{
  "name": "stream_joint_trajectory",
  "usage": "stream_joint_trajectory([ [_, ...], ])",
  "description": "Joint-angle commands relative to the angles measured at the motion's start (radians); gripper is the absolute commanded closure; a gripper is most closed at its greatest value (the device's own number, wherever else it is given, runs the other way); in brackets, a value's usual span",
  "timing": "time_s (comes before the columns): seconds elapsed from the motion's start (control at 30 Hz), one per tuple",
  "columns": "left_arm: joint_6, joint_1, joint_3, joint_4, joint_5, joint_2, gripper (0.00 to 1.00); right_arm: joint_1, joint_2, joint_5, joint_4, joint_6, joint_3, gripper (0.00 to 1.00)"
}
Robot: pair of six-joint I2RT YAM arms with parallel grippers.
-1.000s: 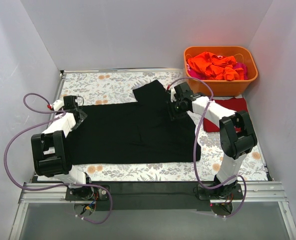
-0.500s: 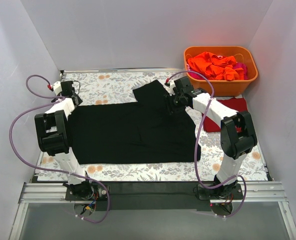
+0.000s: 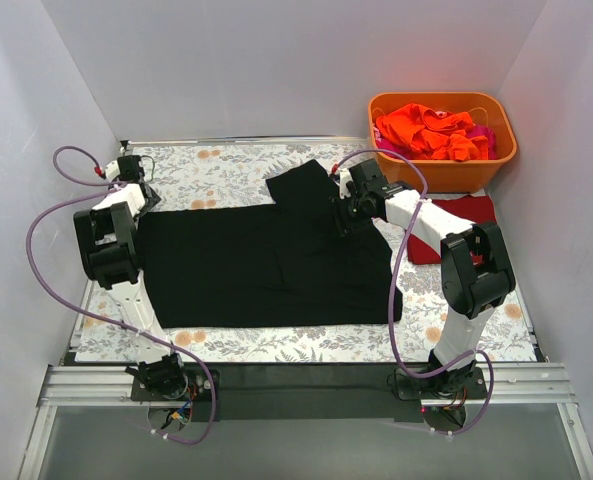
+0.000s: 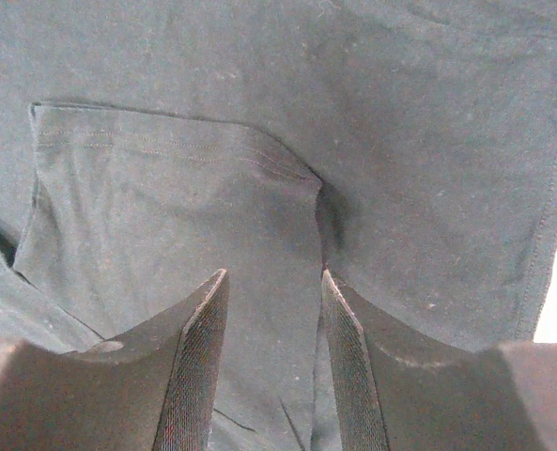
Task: Fold and stack the t-shirts
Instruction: Fold the tshirt
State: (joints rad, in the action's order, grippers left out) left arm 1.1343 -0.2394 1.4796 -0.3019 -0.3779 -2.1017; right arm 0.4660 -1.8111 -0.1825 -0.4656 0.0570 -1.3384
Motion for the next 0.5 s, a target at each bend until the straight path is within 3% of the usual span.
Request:
stream_joint_trajectory([
  [0.0,0.015,-0.005,0.042,-0.054,0.011,-0.003,0.44,0.002,0.010,-0.011,0.027,-0.017,0.011,0.56],
  [0.47,0.090,-0.003,0.061,-0.206,0.013,-0.095,0.47,0.002,0.004,0.009,0.025,-0.011,-0.013,0.56],
])
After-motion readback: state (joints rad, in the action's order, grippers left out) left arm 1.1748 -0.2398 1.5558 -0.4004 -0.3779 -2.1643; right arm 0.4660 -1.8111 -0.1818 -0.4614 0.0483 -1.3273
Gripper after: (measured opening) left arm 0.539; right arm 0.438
